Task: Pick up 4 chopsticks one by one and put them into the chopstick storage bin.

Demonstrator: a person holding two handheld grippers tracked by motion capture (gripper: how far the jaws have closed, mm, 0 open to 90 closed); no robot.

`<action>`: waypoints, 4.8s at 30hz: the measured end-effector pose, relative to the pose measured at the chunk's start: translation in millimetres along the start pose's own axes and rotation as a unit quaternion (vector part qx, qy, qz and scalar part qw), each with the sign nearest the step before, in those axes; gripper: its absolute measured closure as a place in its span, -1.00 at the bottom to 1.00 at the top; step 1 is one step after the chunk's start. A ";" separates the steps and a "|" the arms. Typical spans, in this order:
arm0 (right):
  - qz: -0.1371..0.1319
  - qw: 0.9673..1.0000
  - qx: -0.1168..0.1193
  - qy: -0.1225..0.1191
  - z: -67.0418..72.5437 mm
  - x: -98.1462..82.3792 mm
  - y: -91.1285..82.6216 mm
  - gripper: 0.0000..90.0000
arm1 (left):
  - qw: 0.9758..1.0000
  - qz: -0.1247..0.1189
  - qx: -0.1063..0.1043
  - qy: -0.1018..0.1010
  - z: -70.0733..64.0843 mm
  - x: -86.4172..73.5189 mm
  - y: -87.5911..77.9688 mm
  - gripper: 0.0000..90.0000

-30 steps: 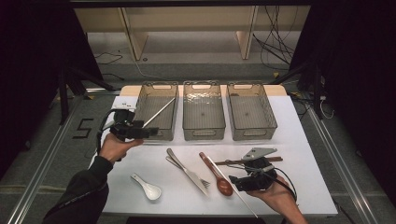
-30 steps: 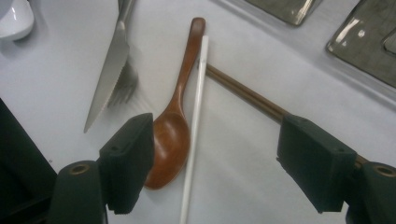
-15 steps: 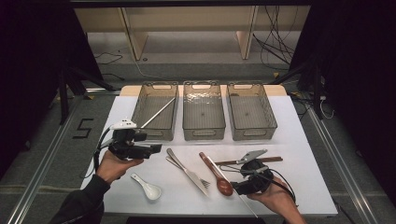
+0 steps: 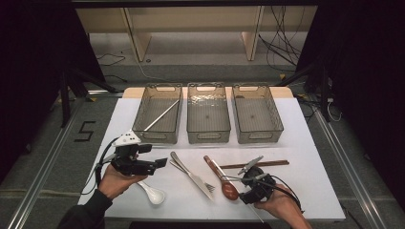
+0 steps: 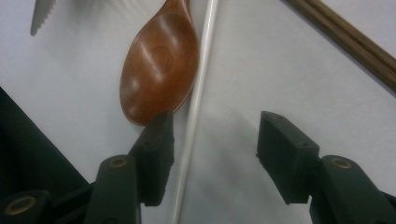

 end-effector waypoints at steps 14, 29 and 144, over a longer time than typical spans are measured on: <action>0.036 0.999 -0.018 -0.025 2.8 4.8 9.2 0.30 | 1.000 0.007 0.000 0.004 -4.3 -3.5 -1.6 -0.59; 0.072 0.997 -0.009 -0.026 -8.4 14.4 11.0 0.73 | 1.000 0.012 0.000 0.008 -4.2 -5.4 -0.8 -0.59; -0.050 0.969 0.032 -0.240 52.6 38.2 -46.4 0.38 | 0.920 0.182 -0.202 0.283 -80.3 -12.2 54.0 0.85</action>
Point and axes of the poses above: each handheld gripper's, and its own axes: y roughly forward along the jaws, x roughly out of its top, z roughly to its left, the point moved 4 cm from there along y, roughly forward along the jaws, and after that the axes turned 11 degrees about y, right-handed, at the moved point
